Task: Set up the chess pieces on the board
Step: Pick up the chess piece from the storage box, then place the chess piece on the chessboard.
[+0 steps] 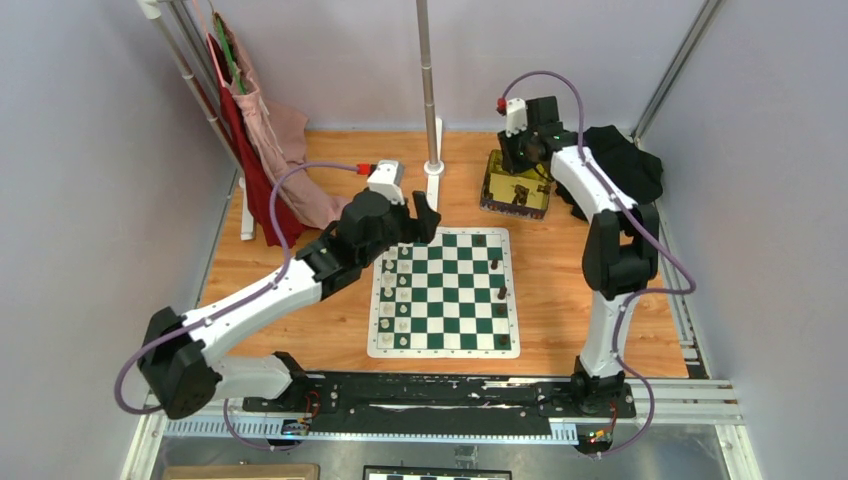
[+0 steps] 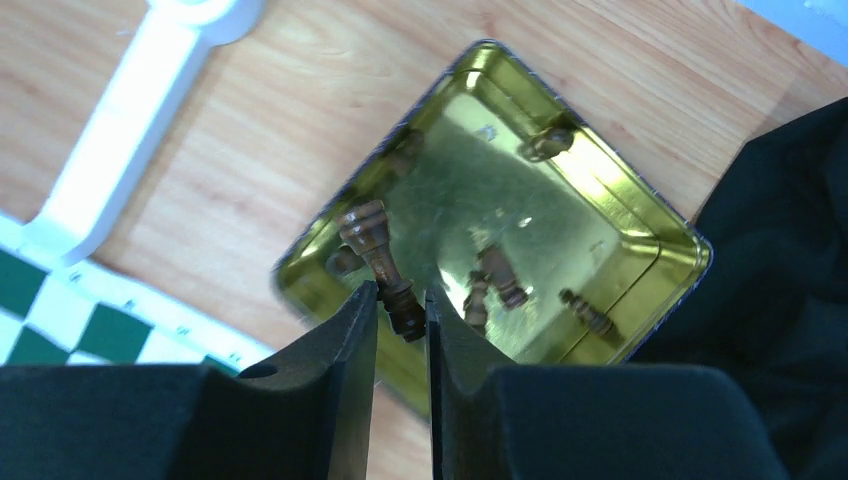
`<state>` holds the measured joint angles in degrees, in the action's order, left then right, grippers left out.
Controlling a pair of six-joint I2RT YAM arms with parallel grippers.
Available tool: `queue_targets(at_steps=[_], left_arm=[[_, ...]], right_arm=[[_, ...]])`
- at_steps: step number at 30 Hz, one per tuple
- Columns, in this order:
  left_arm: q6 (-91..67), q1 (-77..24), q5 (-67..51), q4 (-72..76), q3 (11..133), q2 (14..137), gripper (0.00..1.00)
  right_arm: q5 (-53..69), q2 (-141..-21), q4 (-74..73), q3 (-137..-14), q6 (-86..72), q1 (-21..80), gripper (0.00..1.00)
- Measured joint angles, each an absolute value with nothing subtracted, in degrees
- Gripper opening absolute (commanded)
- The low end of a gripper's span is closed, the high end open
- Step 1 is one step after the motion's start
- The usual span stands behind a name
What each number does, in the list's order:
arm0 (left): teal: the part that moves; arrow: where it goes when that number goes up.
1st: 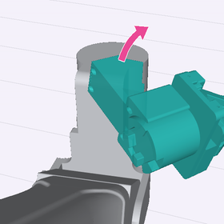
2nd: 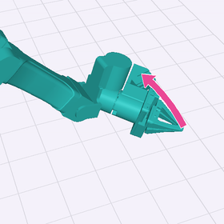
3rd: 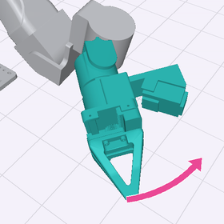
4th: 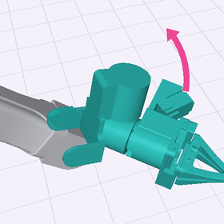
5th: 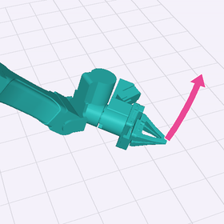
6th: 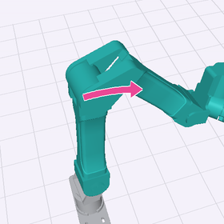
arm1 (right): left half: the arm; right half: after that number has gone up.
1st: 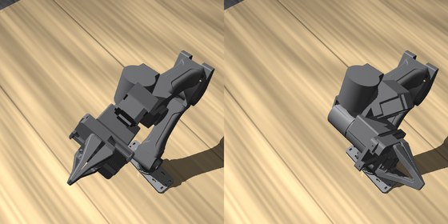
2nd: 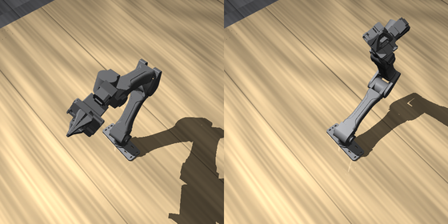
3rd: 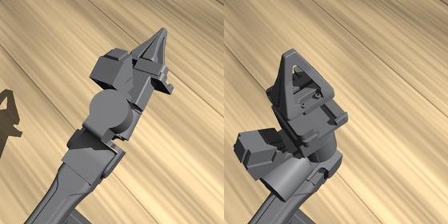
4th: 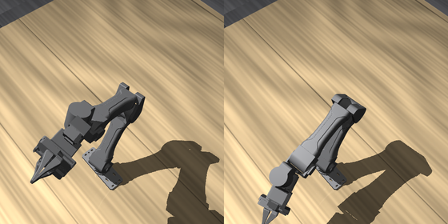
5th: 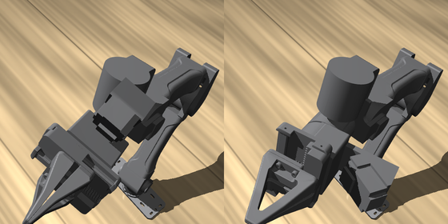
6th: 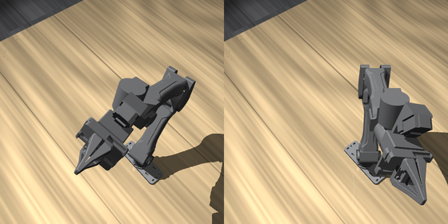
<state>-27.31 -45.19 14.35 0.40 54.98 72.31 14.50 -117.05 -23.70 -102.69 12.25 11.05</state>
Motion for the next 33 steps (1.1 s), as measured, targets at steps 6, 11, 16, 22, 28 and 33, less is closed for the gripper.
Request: queue_targets(at_steps=[6, 11, 16, 22, 28, 33], left_arm=[[-28.56, -45.25, 15.99, -1.93, 49.58, 62.43, 0.76], [-29.52, -45.25, 18.04, -5.45, 46.59, 54.24, 0.75], [-30.68, -45.39, 20.69, -9.39, 43.90, 45.54, 0.74], [-31.77, -45.50, 22.59, -13.58, 43.16, 39.42, 0.73], [-32.01, -45.50, 23.16, -15.66, 43.16, 38.59, 0.73], [-31.97, -45.52, 23.51, -16.49, 43.16, 38.72, 0.73]], right_arm=[[6.81, -104.88, -26.63, -94.54, 12.45, 21.08, 0.00], [-2.37, -98.17, -31.48, -88.51, 12.45, 33.69, 0.00], [-11.00, -96.99, -38.74, -86.17, 11.31, 44.91, 0.00], [-21.45, -102.78, -51.57, -88.23, 8.23, 53.60, 0.00], [-27.11, -110.30, -62.02, -89.49, 6.55, 56.47, 0.00], [-28.84, -114.04, -66.32, -91.11, 6.33, 56.49, 0.00]])
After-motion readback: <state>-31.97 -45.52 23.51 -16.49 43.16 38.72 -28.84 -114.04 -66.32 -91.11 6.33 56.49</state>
